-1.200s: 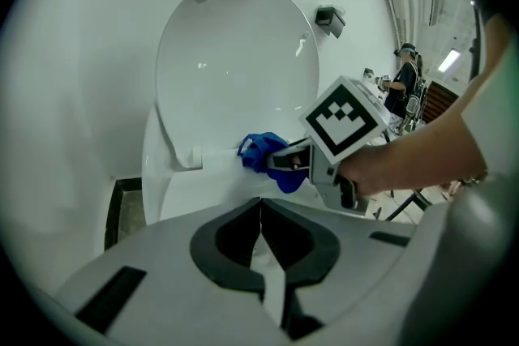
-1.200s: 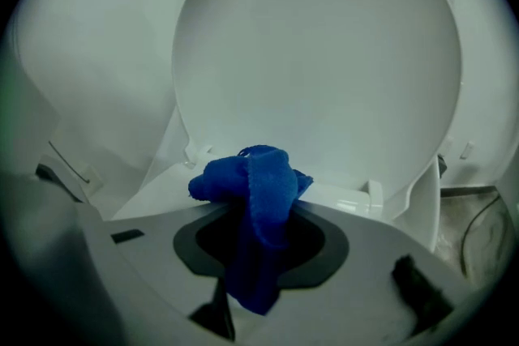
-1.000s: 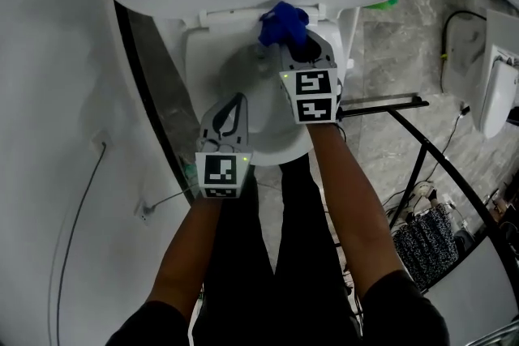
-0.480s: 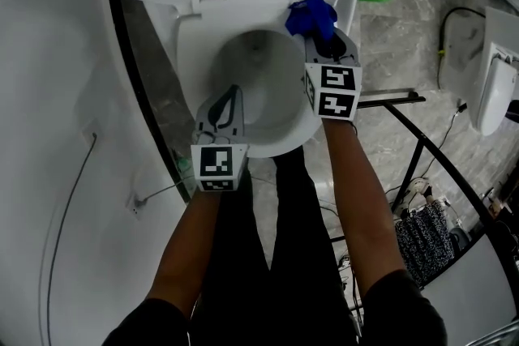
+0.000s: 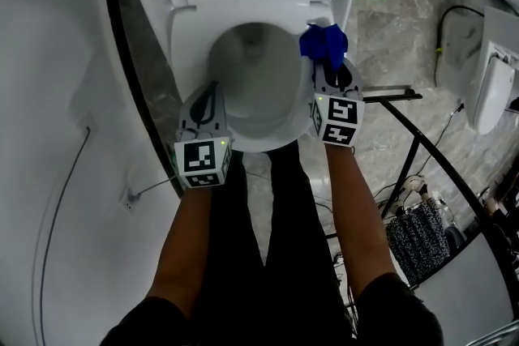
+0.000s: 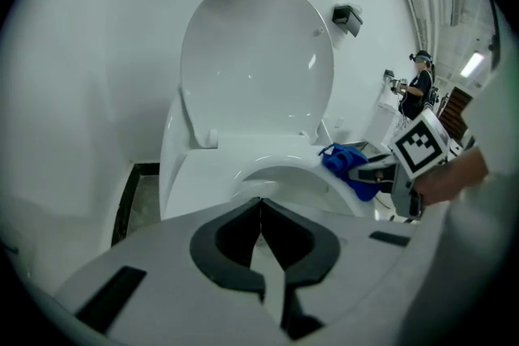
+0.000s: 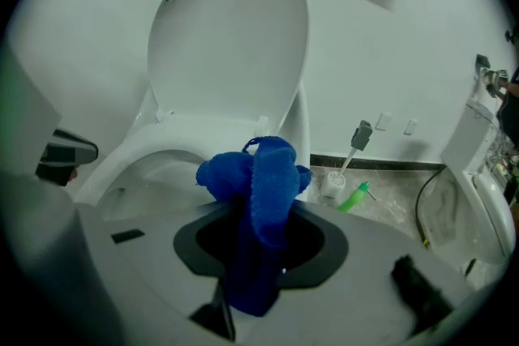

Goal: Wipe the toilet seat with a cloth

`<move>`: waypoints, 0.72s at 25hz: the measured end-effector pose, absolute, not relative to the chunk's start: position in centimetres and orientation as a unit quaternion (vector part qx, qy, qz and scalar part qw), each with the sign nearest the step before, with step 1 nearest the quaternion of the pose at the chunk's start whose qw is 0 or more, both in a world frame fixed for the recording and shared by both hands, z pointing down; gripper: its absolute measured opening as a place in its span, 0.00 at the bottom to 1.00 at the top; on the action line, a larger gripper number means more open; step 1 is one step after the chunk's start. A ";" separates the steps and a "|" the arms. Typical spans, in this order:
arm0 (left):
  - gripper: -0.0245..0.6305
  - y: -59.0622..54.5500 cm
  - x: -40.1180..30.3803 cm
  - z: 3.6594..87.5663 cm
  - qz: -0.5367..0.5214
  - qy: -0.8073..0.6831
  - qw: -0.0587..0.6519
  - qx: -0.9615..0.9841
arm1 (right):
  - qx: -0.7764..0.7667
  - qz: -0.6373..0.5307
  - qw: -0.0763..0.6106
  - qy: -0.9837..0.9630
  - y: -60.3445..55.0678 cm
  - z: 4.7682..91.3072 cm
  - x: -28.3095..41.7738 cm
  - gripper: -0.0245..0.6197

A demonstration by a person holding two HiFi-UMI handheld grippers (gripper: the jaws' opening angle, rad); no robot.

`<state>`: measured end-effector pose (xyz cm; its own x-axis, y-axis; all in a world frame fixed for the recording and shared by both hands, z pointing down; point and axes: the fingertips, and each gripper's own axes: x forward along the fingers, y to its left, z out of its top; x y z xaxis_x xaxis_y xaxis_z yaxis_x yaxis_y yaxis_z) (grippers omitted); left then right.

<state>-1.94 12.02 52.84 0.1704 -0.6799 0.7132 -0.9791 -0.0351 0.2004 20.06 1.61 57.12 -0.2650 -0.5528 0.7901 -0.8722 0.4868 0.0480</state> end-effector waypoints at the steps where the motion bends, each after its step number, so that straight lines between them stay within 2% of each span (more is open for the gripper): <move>1: 0.05 12.3 -2.3 52.9 0.220 -0.609 0.343 0.680 | 0.462 0.207 0.393 -0.768 2.4 57.2 20.3 0.21; 18: 0.05 18.2 -1.9 53.4 0.246 -0.593 0.371 0.671 | 0.417 0.254 0.435 -0.756 15.1 58.0 22.2 0.21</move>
